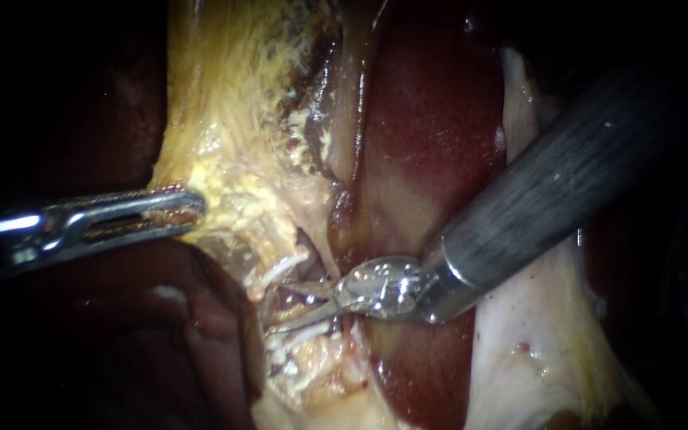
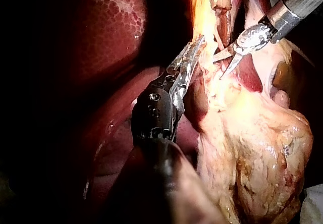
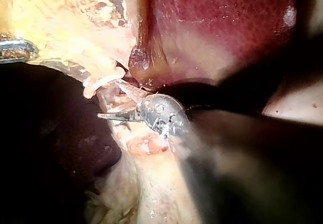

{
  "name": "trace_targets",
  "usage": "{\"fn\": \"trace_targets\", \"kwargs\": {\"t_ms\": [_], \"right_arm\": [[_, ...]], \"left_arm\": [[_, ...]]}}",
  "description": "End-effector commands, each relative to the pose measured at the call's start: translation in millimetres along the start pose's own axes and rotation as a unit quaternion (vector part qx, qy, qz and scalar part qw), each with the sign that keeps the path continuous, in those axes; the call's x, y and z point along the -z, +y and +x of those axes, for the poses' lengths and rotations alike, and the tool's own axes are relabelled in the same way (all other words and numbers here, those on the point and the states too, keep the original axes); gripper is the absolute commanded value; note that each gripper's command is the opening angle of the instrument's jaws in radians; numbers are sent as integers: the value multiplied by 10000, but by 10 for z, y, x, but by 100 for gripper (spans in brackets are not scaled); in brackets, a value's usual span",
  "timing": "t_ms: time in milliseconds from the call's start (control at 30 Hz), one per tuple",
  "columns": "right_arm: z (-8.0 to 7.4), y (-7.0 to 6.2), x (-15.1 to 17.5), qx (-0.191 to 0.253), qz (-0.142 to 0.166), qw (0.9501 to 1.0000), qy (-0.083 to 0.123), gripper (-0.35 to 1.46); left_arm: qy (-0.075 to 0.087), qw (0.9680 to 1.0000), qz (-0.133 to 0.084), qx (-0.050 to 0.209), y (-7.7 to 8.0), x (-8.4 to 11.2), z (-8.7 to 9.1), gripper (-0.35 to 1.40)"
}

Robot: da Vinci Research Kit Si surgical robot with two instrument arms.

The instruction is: Go back from the cut left tube

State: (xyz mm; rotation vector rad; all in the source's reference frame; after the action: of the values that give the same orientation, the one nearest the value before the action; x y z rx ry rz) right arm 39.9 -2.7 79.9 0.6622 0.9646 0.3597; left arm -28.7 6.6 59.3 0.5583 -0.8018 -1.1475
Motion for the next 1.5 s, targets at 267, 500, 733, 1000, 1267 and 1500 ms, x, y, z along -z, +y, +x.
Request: {"fn": "trace_targets", "kwargs": {"t_ms": [267, 500, 733, 1000, 1267, 1500], "right_arm": [[-8, -15, 18, 341, 53, 9994, -27, 124], [-7, -14, 42, 1317, 93, 9912, 34, 136], [-4, -8, 82, 1988, -86, 9799, 112, 143], [21, 1, 156, 2355, -410, 9707, 252, 143], [43, 1, 205, 2454, -674, 9664, 351, 143], [40, 0, 197, 2447, -685, 9666, 347, 143]], "left_arm": [[4, 10000, 6, -4, 4, 0, 0, -35], [5, 10000, 7, -5, 5, 0, -1, -35], [6, 10000, 8, -6, 5, 0, 0, -35], [7, 10000, 9, -5, 6, 0, -1, -35], [7, 10000, 9, -2, 6, -1, -2, -35], [-20, 10000, -29, -3, 11, -10, -3, -35]]}}
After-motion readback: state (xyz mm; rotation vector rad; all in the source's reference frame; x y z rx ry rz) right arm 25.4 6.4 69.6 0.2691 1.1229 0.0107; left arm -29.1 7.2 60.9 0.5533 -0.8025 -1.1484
